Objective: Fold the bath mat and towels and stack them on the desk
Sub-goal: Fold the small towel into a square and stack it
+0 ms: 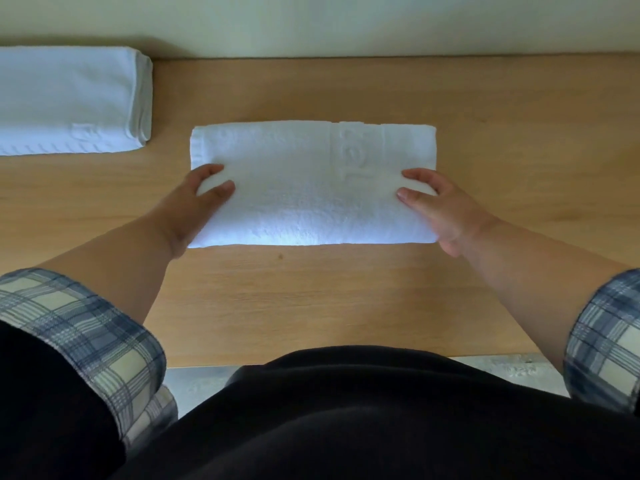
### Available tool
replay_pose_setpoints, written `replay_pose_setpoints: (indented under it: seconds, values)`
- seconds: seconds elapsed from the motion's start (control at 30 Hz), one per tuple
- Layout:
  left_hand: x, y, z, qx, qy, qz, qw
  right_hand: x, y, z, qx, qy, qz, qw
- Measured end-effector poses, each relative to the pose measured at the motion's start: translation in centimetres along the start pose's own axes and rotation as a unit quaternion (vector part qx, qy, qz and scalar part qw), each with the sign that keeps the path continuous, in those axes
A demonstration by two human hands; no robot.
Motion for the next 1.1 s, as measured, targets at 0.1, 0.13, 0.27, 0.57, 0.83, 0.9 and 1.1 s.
replay_pose_setpoints:
  seconds: [0.1,0.13,0.27,0.57,0.83,0.9,1.1]
  values:
    - [-0.3,0.2,0.0,0.024,0.074,0.061,0.995,0.8,-0.1,0.3,0.008,-0.042,-0.043,0.998]
    - [-0.3,0.4,-0.2,0.021,0.084,0.072,0.994,1.0,-0.1,0.4,0.008,-0.051,-0.051,0.997]
    - [-0.3,1.7,-0.3,0.016,0.102,0.079,0.991,1.9,0.5,0.4,-0.003,-0.071,-0.058,0.996]
    - [-0.5,5.7,6.6,-0.055,0.129,-0.020,0.990,7.8,2.1,-4.4,0.009,-0.087,0.038,0.995]
    - [0.6,7.4,20.2,-0.103,0.103,-0.072,0.987,12.0,2.1,-16.9,0.018,-0.118,0.077,0.990]
    - [0.4,7.2,24.6,-0.116,0.088,-0.087,0.986,13.5,1.8,-20.8,0.015,-0.123,0.090,0.988]
    - [-1.4,4.8,37.2,-0.131,0.069,-0.138,0.979,18.7,-0.8,-32.2,-0.003,-0.124,0.128,0.984]
Point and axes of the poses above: each hand's wrist, its own y-axis away from the middle knuckle, its own z-axis out of the back of the hand, x = y × z, the point moved 1 cm from there along -y, towards the middle knuckle, and after that the axes turned 12 degrees about z, right-handed, at the moved point
